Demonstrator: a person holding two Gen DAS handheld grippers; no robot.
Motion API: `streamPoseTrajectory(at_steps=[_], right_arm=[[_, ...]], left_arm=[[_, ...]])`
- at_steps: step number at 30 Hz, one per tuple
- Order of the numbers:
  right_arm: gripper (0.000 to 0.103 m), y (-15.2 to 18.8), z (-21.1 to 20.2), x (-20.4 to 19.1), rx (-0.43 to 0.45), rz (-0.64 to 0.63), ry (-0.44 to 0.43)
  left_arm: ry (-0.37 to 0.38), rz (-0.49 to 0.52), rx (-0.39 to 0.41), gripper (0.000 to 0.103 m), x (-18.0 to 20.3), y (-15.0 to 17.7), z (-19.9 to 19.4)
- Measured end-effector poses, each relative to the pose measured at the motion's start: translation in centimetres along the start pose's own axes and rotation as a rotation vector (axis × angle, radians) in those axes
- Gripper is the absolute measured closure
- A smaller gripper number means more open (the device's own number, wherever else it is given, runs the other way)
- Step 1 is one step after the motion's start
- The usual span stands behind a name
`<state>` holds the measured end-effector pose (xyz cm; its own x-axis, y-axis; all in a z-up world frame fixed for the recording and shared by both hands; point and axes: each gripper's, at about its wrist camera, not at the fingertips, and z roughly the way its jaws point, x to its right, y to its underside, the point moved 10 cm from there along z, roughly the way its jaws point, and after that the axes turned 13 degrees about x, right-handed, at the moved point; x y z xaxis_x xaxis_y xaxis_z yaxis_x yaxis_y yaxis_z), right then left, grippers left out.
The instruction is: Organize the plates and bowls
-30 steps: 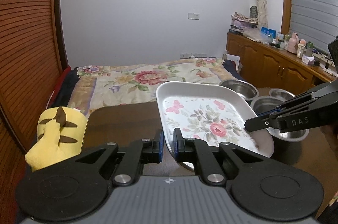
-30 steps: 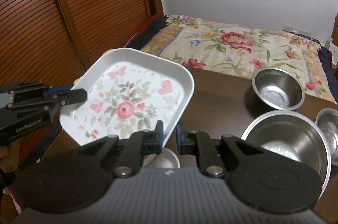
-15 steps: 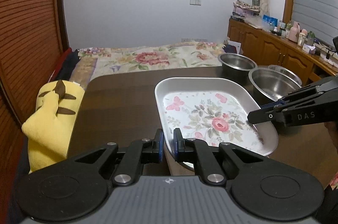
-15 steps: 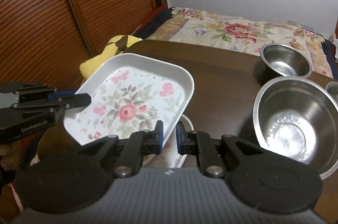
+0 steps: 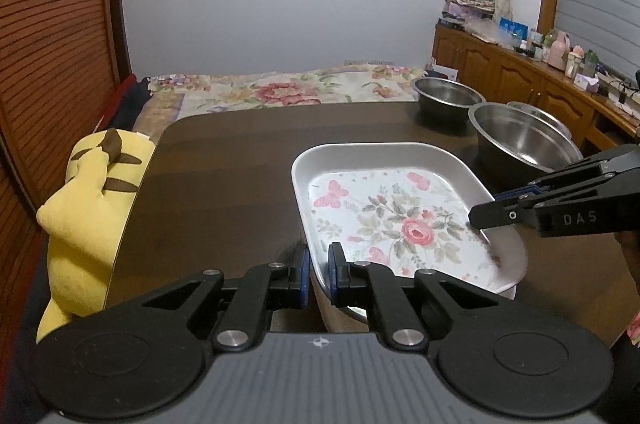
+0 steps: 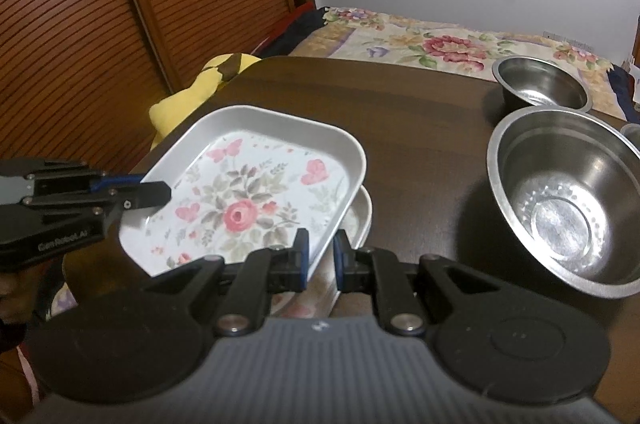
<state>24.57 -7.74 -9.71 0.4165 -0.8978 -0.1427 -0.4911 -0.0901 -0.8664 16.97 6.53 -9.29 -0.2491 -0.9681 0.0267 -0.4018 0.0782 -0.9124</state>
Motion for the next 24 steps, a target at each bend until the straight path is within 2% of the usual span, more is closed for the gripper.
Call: streamPoseTrajectory(at_steps=[24], right_arm=[[0.089, 0.9, -0.2, 0.0, 0.064, 0.025, 0.033]], left_arm=[[-0.002, 0.014, -0.027, 0.092, 0.2, 1.1, 0.9]])
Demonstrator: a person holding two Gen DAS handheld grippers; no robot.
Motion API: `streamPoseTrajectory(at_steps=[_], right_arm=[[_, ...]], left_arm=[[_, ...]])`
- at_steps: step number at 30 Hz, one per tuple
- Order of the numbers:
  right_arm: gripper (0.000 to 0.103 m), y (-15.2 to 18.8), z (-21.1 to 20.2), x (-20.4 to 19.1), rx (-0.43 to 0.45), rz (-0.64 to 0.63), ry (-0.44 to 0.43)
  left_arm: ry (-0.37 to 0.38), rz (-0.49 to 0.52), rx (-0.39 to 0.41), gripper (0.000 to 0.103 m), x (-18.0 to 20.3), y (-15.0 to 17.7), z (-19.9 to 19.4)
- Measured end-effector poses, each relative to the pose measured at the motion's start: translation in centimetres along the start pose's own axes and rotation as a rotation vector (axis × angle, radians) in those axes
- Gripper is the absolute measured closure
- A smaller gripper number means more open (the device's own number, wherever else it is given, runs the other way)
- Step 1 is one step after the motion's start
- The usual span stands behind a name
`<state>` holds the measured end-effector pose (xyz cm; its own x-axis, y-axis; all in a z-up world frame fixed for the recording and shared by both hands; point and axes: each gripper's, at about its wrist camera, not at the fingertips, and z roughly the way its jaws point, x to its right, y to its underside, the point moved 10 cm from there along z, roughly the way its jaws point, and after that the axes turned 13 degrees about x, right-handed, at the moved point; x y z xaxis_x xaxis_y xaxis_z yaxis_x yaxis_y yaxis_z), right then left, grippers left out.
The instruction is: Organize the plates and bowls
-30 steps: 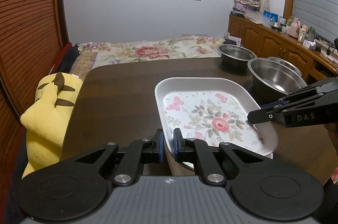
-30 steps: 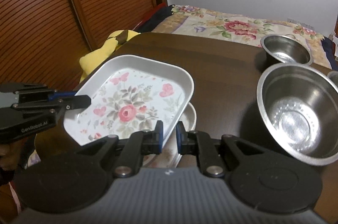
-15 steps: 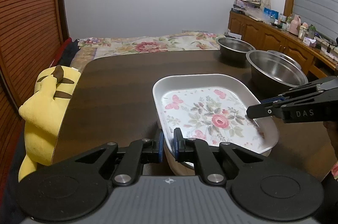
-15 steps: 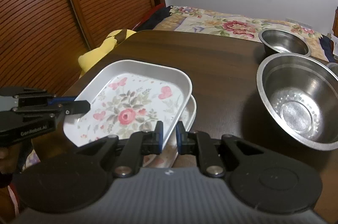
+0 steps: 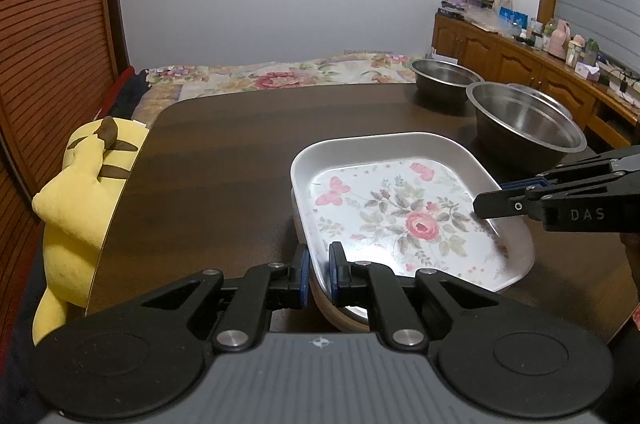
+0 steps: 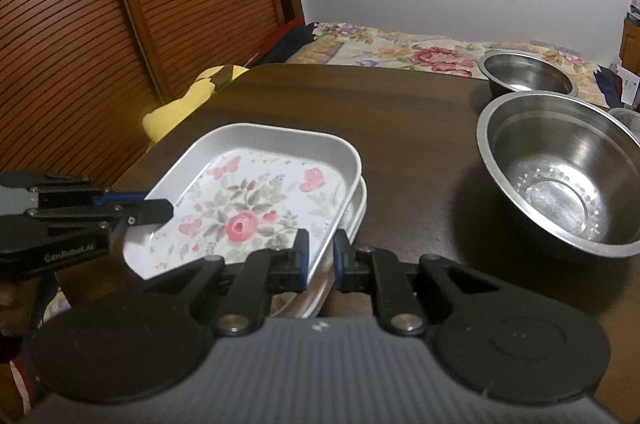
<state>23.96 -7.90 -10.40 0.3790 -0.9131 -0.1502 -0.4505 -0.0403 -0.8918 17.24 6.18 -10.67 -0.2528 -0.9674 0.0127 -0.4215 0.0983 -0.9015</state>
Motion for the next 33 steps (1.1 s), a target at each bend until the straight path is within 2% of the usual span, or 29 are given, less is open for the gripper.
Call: streamPoseTrajectory(at_steps=[18, 33], right_arm=[[0.088, 0.32, -0.38, 0.15, 0.040, 0.029, 0.008], [0.088, 0.75, -0.12, 0.21, 0.039, 0.038, 0.009]], left_arm=[[-0.013, 0.023, 0.015, 0.092, 0.09, 0.34, 0.13], [-0.022, 0.023, 0.003, 0.092, -0.27, 0.79, 0.54]])
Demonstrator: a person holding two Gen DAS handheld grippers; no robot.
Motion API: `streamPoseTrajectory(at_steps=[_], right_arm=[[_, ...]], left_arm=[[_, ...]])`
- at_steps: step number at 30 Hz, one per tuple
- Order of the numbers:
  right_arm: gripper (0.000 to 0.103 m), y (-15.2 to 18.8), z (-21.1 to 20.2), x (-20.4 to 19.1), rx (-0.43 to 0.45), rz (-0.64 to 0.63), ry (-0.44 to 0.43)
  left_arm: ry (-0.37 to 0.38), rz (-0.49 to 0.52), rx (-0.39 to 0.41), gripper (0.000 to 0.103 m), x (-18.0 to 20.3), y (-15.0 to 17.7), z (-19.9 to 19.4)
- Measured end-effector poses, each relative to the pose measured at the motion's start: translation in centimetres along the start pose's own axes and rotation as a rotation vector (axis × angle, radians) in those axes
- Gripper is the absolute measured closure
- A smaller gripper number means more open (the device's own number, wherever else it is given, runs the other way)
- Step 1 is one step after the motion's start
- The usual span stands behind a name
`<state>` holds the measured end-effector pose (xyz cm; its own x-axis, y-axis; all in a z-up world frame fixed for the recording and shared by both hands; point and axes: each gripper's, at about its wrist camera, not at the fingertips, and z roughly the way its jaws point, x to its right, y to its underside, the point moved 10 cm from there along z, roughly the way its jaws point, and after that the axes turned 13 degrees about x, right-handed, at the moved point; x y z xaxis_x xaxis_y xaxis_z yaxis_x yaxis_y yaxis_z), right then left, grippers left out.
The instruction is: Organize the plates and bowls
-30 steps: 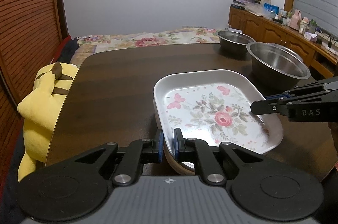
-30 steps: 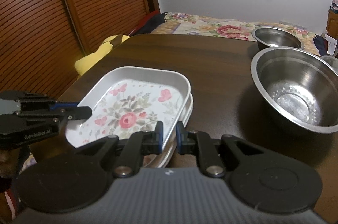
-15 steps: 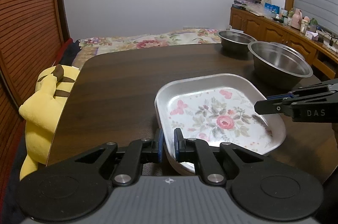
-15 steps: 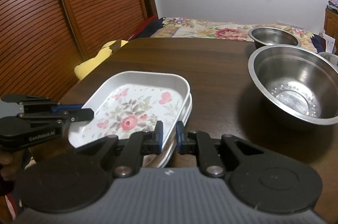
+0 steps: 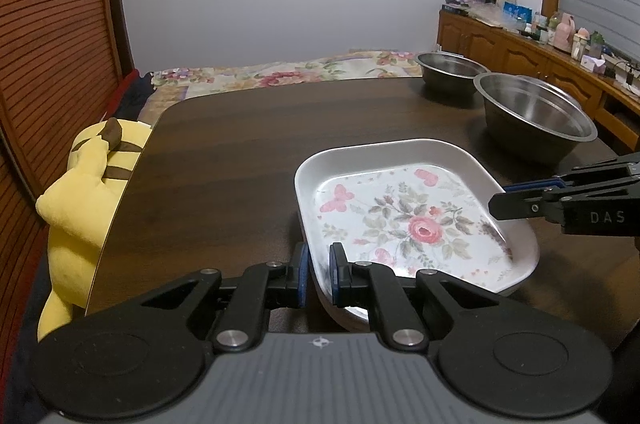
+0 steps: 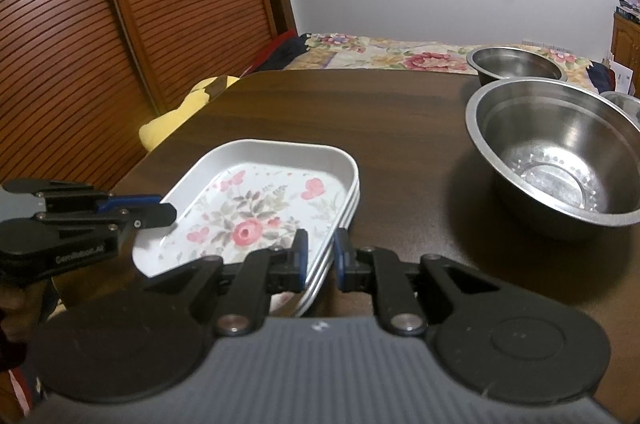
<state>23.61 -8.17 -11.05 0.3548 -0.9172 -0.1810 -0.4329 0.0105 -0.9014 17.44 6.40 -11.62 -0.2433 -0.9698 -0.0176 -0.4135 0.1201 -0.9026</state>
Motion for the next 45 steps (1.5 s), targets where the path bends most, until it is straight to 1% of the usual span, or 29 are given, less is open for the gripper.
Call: streamPoseTrajectory(at_steps=[11, 14, 17, 20, 22, 24, 25, 26, 27, 29, 34, 37, 41, 45], right_arm=[[0.087, 0.5, 0.2, -0.7, 0.006, 0.001, -0.015], [0.087, 0.5, 0.1, -0.3, 0.009, 0.023, -0.023], [0.087, -0.3, -0.7, 0.4, 0.039, 0.047, -0.025], [0.087, -1.8, -2.1, 1.3, 0.083, 0.056, -0.025], [0.087, -3.1, -3.3, 2.4, 0.123, 0.052, -0.011], [0.087, -4.3, -4.7, 4.0, 0.161, 0.050, 0.008], [0.087, -4.8, -5.2, 4.9, 0.176, 0.048, 0.020], [0.084, -5.3, -5.7, 5.8, 0.190, 0.044, 0.035], [0.072, -5.7, -6.3, 6.8, 0.204, 0.038, 0.051], [0.057, -6.4, -7.4, 9.3, 0.237, 0.029, 0.094], [0.057, -7.2, -8.7, 15.3, 0.271, 0.020, 0.192], [0.057, -6.7, -8.8, 18.5, 0.270, 0.040, 0.225], [0.057, -5.5, -7.3, 21.3, 0.244, 0.078, 0.232], [0.057, -4.6, -6.2, 22.7, 0.228, 0.109, 0.206]], left_arm=[[-0.025, -0.012, -0.006, 0.091, -1.1, 0.1, 0.2], [-0.030, -0.023, 0.010, 0.091, -1.3, -0.5, 0.0], [-0.035, -0.032, 0.035, 0.087, -1.2, -1.5, -0.5], [-0.034, -0.028, 0.069, 0.080, -0.7, -3.4, -0.7], [-0.026, -0.021, 0.095, 0.068, 0.1, -4.7, -0.5], [-0.012, -0.012, 0.122, 0.061, 1.2, -6.1, -0.2], [-0.001, -0.010, 0.132, 0.060, 1.9, -6.7, 0.1], [0.010, -0.007, 0.139, 0.059, 2.5, -7.2, 0.4], [0.021, -0.004, 0.146, 0.057, 3.3, -7.8, 0.8], [0.043, 0.005, 0.158, 0.054, 5.0, -8.8, 1.6], [0.096, 0.018, 0.163, 0.053, 9.7, -10.2, 4.2], [0.119, 0.025, 0.153, 0.053, 12.5, -10.5, 5.9], [0.139, 0.019, 0.136, 0.053, 15.2, -10.3, 7.5], [0.137, 0.005, 0.112, 0.053, 16.4, -10.0, 8.9]])
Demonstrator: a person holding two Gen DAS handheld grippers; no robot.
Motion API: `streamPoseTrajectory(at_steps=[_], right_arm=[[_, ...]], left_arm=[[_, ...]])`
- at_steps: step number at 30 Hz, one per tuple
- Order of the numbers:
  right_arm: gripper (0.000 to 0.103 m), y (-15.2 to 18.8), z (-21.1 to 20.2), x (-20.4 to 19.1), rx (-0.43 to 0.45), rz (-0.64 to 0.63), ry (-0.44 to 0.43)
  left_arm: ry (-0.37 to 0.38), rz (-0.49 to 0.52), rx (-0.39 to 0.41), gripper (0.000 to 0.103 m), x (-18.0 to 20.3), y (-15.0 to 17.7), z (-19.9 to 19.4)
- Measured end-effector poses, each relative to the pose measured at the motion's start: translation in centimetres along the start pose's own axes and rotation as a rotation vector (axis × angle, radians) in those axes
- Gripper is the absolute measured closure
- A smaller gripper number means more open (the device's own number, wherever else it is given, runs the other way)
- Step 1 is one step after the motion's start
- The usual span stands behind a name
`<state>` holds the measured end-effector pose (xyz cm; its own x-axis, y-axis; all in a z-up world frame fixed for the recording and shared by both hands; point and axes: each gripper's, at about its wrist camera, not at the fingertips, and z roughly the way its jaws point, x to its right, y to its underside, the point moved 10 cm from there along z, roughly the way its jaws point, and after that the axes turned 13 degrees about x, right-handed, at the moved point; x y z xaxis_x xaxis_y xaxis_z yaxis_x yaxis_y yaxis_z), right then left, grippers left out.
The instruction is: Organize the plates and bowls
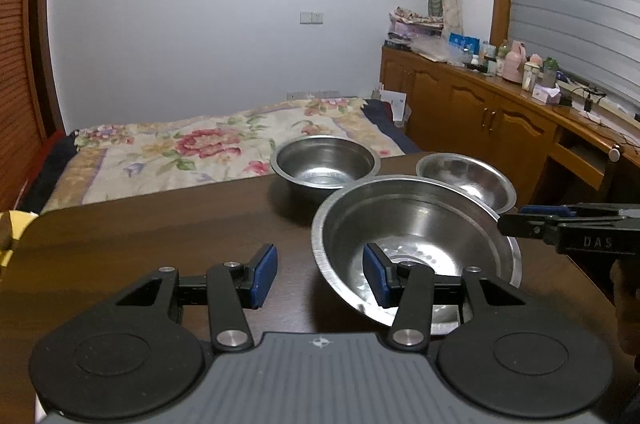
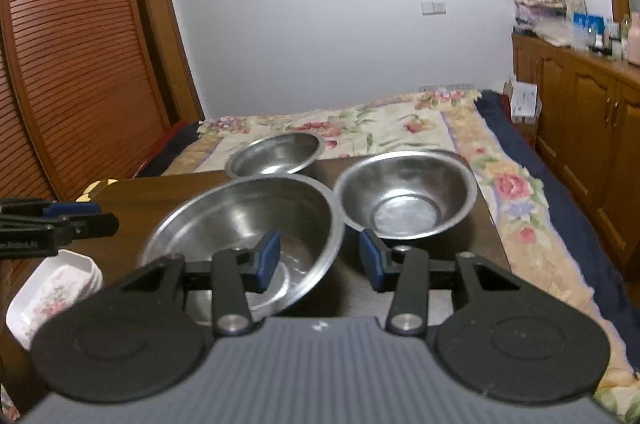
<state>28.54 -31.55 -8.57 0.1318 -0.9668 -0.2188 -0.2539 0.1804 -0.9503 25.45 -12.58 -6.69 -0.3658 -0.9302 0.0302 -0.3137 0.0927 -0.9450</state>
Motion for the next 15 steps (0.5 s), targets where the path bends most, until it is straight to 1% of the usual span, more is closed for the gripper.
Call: streamPoseTrajectory(at_steps=[8, 15], right_arm=[[0.057, 0.8, 0.6, 0.0, -0.026, 0.047, -0.075], [0.057, 1.2, 1.5, 0.3, -0.041, 0.082, -0.100]], left_arm=[[-0.021, -0.052, -0.046, 0.053, -0.4, 0.9, 2.1], [-0.012, -0.064, -0.068, 0.056, -0.2, 1.5, 3.2]])
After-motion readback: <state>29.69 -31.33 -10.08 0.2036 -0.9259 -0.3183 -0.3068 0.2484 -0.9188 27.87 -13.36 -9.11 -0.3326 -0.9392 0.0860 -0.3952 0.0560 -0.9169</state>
